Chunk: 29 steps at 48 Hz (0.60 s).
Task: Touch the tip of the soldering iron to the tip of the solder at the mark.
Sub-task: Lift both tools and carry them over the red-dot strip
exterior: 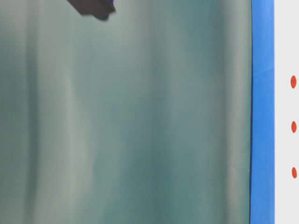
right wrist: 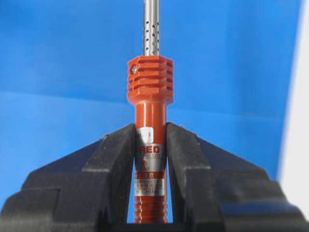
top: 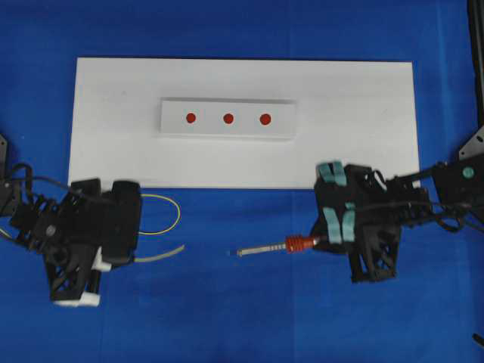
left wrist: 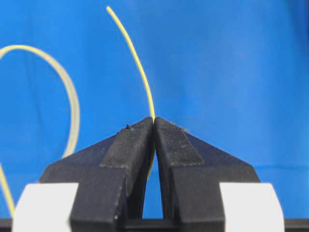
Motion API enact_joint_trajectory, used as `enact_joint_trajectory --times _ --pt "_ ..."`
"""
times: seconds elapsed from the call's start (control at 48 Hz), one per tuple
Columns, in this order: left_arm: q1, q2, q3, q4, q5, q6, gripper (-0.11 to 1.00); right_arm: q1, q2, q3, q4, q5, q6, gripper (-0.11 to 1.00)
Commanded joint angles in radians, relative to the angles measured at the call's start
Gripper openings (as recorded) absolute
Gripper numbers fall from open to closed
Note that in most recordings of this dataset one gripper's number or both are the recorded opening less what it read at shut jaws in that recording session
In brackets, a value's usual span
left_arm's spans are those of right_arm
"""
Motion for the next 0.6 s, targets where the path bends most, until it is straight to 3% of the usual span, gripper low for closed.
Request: enact_joint_trajectory --times 0.0,0.083,0.229,0.583 --pt "0.063 -0.020 -0.017 0.014 0.008 0.005 0.02 -0.052 -0.023 -0.032 -0.025 0.029 -0.003 0.07" --pt "0.126 -0.023 -0.017 0.020 0.017 0.025 0.02 -0.106 -0.025 -0.041 -0.058 0.054 -0.002 0.07" --pt "0.236 -0.025 -0.023 0.020 0.025 0.129 0.02 -0.207 -0.023 -0.058 -0.117 0.092 -0.002 0.07" --pt "0.448 -0.005 -0.052 0.017 0.025 0.316 0.02 -0.383 -0.023 -0.083 -0.187 0.158 0.000 0.07"
